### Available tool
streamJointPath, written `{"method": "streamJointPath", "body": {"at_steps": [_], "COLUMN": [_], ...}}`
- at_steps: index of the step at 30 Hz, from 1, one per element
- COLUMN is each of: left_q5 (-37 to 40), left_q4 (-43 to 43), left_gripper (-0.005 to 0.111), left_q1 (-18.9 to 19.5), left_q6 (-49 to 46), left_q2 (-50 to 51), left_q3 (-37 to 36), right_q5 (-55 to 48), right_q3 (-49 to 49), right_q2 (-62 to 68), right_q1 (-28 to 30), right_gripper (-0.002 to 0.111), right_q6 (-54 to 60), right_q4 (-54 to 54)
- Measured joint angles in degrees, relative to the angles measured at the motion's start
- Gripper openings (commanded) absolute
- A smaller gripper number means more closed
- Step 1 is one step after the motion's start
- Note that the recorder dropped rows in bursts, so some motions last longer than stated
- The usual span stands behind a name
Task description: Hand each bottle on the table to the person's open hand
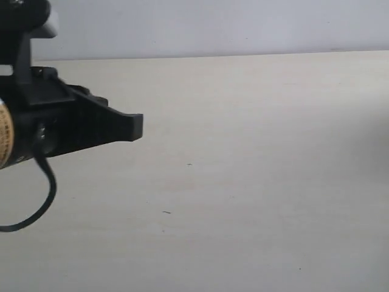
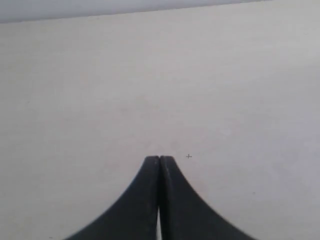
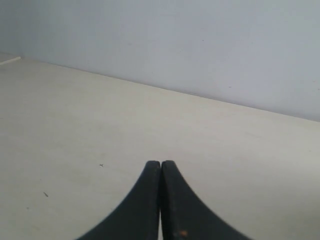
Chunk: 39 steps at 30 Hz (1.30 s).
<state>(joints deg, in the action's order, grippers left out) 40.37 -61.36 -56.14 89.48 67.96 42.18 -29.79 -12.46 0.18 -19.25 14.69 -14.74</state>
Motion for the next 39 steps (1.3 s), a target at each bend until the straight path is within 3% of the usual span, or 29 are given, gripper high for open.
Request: {"method": "streamJointPath", "body": {"at_steps": [5,11,13,15,18,22,25,32,35,39], "left_q5": [-1.8,-2.0,-3.4,-4.6,-4.6,-4.3,-4.6,-14.3,-15.9,-16.7], "left_q4": [-1.0,-1.1,2.0,10.6,25.6,32.6,34.9,36.6,37.1,37.8], "left_gripper": [0.000,0.000,0.000,0.000,0.000,0.000,0.000,0.000,0.000,0.000], "left_q1": [0.0,0.0,0.0,0.9,8.3,17.4,24.0,38.4,42.9,46.0], "left_q6": [1.6,0.1,-0.4,-5.0,-9.4,-10.6,-10.9,-11.1,-11.1,-11.5], "left_q2": [-6.0,-6.2,-6.4,-8.2,-18.6,-31.7,-41.7,-59.8,-64.2,-67.5], "left_q3": [-4.8,-5.1,-5.1,-6.3,-13.6,-22.3,-27.8,-37.5,-40.7,-42.0], "right_q5": [0.0,0.0,0.0,0.0,0.0,0.0,0.0,0.0,0.0,0.0], "right_q3": [0.0,0.0,0.0,0.0,0.0,0.0,0.0,0.0,0.0,0.0], "right_q2": [0.0,0.0,0.0,0.0,0.0,0.0,0.0,0.0,0.0,0.0], "right_q1": [0.0,0.0,0.0,0.0,0.0,0.0,0.0,0.0,0.0,0.0], "right_gripper": [0.000,0.000,0.000,0.000,0.000,0.000,0.000,0.000,0.000,0.000], "right_q6": [0.0,0.0,0.0,0.0,0.0,0.0,0.0,0.0,0.0,0.0], "right_q4": [0.0,0.0,0.0,0.0,-0.1,-0.1,-0.1,-0.1,-0.1,-0.1]}}
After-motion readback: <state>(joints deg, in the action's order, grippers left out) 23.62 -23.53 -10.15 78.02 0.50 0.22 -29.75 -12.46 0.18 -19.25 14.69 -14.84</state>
